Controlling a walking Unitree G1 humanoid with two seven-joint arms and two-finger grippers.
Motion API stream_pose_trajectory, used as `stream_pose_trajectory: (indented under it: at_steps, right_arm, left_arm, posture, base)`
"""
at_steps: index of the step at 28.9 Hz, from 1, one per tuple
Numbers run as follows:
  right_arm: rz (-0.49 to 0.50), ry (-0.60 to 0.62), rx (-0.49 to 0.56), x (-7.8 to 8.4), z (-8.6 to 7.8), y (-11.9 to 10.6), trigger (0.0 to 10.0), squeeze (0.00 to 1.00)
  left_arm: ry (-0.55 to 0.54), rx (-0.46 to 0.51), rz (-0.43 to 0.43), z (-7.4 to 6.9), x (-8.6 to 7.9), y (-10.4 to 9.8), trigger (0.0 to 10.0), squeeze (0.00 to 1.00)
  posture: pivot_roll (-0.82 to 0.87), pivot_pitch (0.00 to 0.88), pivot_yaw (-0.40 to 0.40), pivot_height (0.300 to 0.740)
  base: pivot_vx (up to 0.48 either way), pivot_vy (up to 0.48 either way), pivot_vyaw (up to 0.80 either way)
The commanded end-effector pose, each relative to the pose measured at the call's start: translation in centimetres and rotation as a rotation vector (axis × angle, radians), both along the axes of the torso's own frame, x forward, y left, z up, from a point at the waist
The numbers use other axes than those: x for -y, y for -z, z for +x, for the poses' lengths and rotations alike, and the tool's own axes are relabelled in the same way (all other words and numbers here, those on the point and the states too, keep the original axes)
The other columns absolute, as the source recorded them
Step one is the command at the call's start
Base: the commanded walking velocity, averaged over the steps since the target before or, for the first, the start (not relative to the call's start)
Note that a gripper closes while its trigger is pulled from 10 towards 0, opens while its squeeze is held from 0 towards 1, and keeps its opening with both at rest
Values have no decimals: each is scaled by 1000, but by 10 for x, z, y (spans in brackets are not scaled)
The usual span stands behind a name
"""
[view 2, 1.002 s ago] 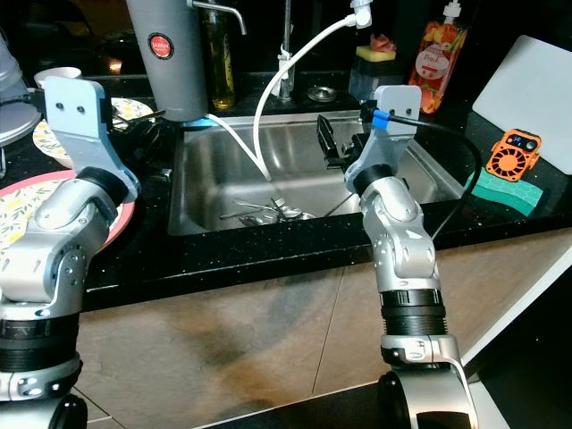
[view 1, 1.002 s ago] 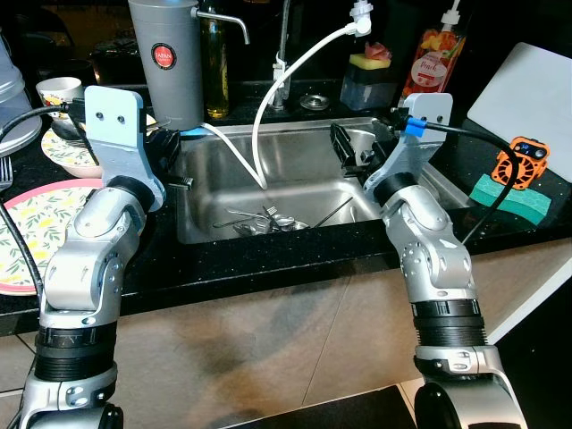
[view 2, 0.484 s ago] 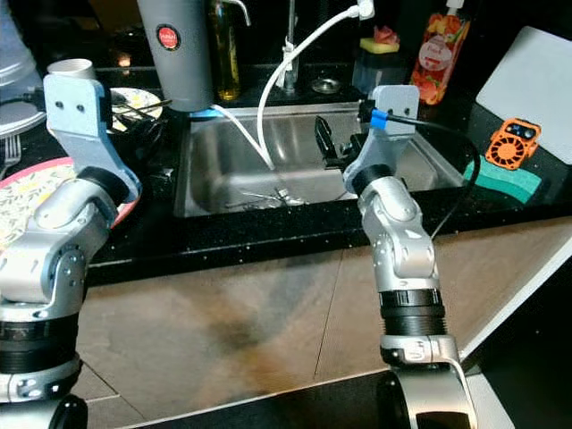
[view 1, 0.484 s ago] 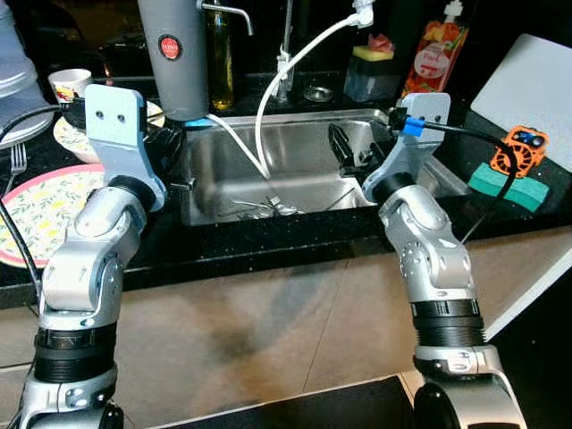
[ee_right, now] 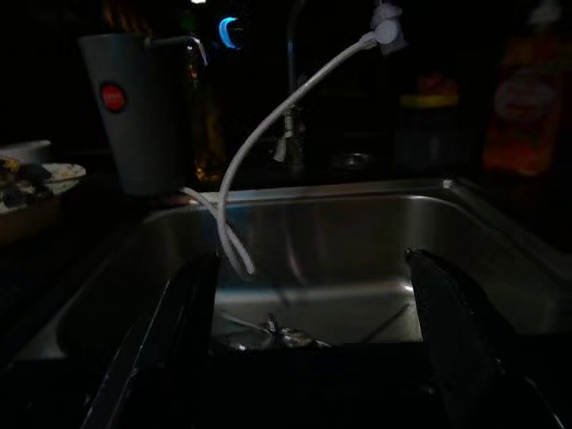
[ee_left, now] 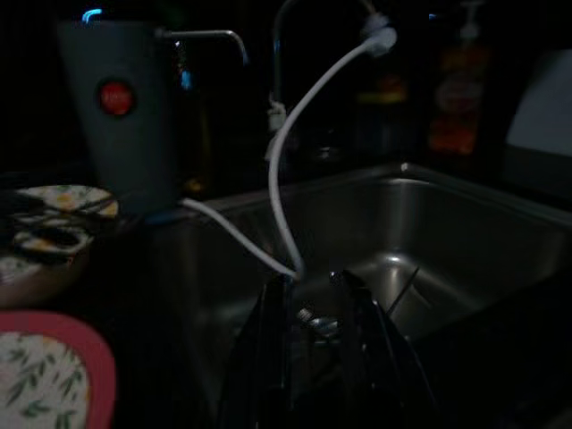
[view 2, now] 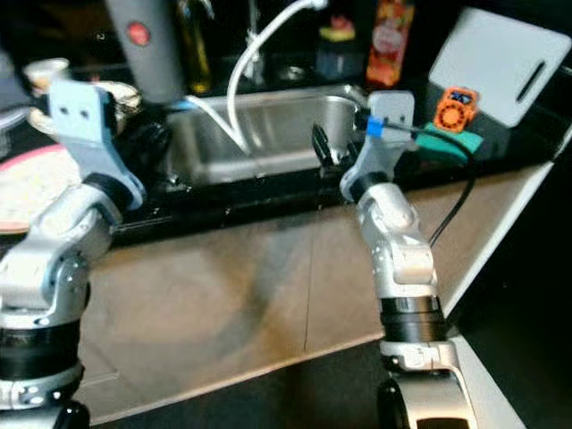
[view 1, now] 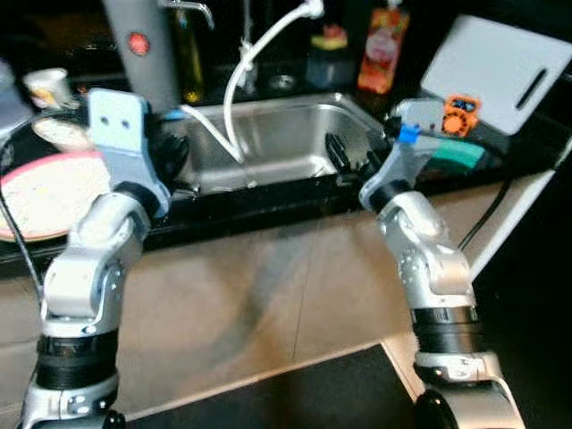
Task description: Kitchen organization
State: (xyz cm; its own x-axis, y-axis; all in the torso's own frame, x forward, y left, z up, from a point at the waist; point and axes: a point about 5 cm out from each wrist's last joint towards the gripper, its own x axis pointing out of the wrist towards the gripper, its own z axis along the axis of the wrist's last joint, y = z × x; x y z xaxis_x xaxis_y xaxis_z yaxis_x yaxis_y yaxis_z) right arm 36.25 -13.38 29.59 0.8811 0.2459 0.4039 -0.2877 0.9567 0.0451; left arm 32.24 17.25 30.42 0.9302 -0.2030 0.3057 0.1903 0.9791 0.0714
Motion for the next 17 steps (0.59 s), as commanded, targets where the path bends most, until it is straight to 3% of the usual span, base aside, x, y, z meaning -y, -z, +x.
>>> stream_pose_trajectory:
  at_steps: [1,17]
  right_arm:
    - [11,-15,5,-3,0,-4,10000,0]
    - [9,-21,-17,-3,-2,0,10000,0]
  left_arm:
    - [-18,-25,8,1,-4,3,10000,0]
    - [-35,-101,2,-4,-2,20,10000,0]
  posture:
    - [-11,123,-41,740]
    - [-10,129,-40,740]
  base:
    - [0,0,0]
    - [0,0,0]
